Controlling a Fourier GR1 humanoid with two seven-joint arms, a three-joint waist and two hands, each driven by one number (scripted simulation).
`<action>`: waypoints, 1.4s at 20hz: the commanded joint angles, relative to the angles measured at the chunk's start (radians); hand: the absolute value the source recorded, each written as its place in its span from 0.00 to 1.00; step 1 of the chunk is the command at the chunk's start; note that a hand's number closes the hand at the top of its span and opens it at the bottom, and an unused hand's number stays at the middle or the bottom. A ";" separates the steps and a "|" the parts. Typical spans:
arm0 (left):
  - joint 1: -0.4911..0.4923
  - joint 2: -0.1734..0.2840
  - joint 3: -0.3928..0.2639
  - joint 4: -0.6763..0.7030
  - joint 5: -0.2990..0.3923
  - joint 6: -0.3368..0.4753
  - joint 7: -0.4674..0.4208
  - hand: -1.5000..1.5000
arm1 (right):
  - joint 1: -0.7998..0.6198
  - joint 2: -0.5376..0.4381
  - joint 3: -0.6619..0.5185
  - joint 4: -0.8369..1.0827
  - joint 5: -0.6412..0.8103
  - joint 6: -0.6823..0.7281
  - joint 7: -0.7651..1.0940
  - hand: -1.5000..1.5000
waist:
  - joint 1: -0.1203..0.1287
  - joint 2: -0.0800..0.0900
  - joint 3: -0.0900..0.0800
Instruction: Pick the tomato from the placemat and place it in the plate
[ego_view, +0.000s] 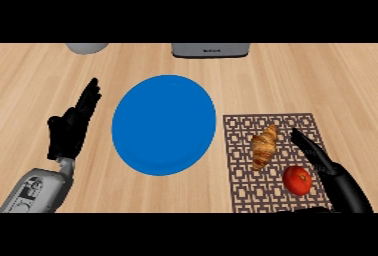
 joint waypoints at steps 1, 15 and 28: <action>-0.009 0.007 0.026 -0.031 0.013 -0.022 0.047 0.50 | 0.104 -0.072 -0.126 -0.060 -0.019 0.013 -0.109 0.00 | 0.000 -0.003 0.000; -0.033 -0.029 0.021 -0.025 -0.040 -0.030 0.041 0.50 | -0.063 -0.481 -0.235 -0.135 -0.070 0.358 0.424 0.00 | 0.024 0.001 -0.001; -0.027 -0.078 0.095 0.019 -0.079 -0.099 0.012 0.50 | -0.181 -0.268 -0.105 0.070 0.195 0.472 0.428 0.00 | 0.021 0.002 0.000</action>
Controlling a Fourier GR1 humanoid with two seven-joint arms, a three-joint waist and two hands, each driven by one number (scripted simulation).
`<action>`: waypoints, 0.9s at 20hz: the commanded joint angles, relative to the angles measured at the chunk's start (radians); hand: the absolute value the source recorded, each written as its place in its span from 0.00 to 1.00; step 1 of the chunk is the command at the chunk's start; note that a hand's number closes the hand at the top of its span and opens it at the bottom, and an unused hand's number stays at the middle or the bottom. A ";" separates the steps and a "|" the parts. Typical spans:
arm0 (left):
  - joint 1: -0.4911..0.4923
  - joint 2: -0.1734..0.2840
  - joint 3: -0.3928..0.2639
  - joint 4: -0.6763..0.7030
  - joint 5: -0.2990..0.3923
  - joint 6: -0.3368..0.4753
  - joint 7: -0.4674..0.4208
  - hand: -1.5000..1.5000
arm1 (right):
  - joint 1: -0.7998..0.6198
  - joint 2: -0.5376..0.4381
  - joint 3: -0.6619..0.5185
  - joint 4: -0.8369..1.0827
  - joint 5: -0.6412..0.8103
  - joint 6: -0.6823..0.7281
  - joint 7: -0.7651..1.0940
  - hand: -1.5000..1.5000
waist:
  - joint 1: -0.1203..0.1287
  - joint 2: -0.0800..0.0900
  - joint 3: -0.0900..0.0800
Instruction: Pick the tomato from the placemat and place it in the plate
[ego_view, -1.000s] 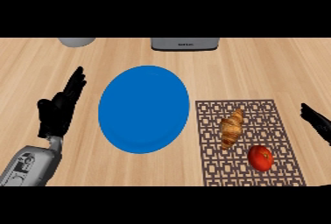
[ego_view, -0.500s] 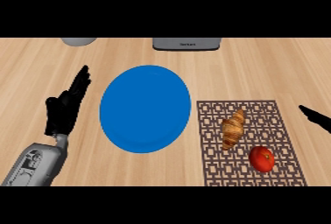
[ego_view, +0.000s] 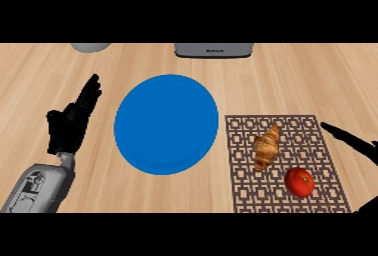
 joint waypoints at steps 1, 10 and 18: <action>0.015 -0.008 0.016 0.008 -0.020 -0.024 -0.037 0.50 | 0.016 0.058 0.059 0.003 0.111 0.009 0.018 0.00 | -0.003 0.000 0.000; 0.046 -0.052 0.018 -0.120 -0.074 -0.027 0.078 0.50 | -0.048 0.166 0.076 0.158 0.268 0.064 -0.050 0.00 | 0.000 -0.001 0.000; 0.026 -0.084 0.089 -0.005 -0.091 -0.075 -0.010 0.50 | -0.084 0.263 0.099 0.298 0.436 0.049 -0.118 0.00 | -0.003 0.000 0.000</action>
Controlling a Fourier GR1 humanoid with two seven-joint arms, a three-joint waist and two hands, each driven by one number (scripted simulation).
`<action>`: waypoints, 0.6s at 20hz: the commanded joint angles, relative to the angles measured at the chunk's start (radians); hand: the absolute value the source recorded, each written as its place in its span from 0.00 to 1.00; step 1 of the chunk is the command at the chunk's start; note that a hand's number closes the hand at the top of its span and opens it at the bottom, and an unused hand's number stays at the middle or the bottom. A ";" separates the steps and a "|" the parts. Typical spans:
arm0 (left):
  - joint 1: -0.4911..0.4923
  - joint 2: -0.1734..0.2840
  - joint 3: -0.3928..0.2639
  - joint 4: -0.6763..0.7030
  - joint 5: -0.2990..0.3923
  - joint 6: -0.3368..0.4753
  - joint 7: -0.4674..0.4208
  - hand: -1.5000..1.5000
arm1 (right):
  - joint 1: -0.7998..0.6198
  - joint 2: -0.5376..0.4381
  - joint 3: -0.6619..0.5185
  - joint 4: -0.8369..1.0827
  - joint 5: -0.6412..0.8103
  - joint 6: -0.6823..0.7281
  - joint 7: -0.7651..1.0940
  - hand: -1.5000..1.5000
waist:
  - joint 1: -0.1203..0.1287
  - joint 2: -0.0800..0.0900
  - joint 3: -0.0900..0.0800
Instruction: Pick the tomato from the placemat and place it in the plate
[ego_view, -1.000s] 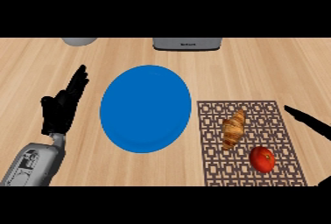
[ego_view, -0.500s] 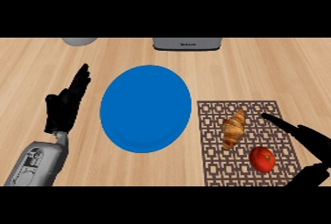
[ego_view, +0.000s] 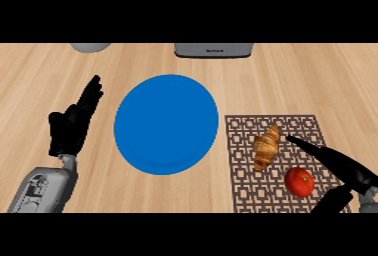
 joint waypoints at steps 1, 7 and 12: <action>-0.028 0.008 0.049 0.009 0.016 -0.059 0.015 0.50 | -0.003 0.017 -0.038 0.075 0.044 0.024 -0.070 0.00 | -0.002 0.000 0.000; -0.032 -0.040 0.048 0.107 -0.045 -0.030 -0.074 0.50 | 0.033 0.089 -0.023 0.027 0.134 -0.076 -0.104 1.00 | -0.007 0.000 0.000; -0.063 -0.067 0.049 0.077 -0.071 -0.017 -0.016 0.50 | -0.103 0.099 -0.076 0.214 0.184 -0.089 -0.178 1.00 | 0.000 0.002 0.000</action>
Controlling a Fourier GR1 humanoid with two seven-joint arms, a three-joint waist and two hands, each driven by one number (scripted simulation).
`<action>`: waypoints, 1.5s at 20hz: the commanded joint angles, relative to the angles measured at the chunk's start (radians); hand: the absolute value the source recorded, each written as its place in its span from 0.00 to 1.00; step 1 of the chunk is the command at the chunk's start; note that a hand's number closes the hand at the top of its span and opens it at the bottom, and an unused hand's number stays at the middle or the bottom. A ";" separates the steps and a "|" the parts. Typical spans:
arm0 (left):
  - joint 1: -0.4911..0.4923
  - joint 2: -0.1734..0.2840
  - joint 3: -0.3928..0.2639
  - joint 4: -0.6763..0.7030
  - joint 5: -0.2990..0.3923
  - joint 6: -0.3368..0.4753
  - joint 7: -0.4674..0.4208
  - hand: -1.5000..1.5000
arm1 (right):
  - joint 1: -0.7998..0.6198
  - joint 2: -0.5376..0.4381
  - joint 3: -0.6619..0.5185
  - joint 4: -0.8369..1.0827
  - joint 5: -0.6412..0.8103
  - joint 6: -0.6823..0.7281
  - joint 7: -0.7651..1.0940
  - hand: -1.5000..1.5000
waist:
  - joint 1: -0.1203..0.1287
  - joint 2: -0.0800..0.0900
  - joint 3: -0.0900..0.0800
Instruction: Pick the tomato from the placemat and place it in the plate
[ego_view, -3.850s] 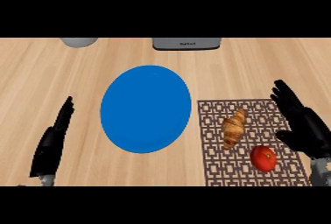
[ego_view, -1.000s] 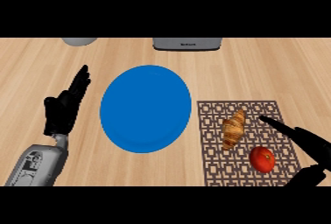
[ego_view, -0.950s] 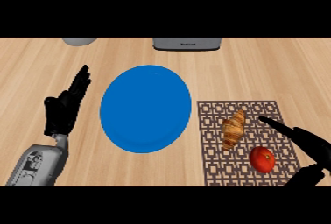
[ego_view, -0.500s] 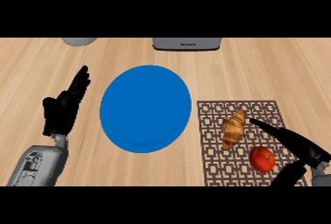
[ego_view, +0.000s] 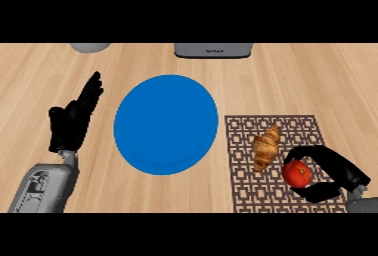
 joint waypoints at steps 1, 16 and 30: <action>0.049 -0.006 0.020 0.004 -0.010 -0.031 -0.079 0.50 | -0.005 0.043 -0.013 0.046 0.052 -0.037 -0.041 1.00 | 0.000 0.002 0.003; 0.049 -0.012 0.038 -0.018 -0.015 -0.032 -0.016 0.50 | -0.113 0.081 -0.031 -0.137 0.368 -0.361 0.226 1.00 | 0.003 0.001 0.002; -0.030 0.001 0.067 0.056 -0.014 -0.061 -0.029 0.50 | -0.260 0.246 0.114 -0.542 0.311 -0.266 0.299 1.00 | -0.003 0.001 0.002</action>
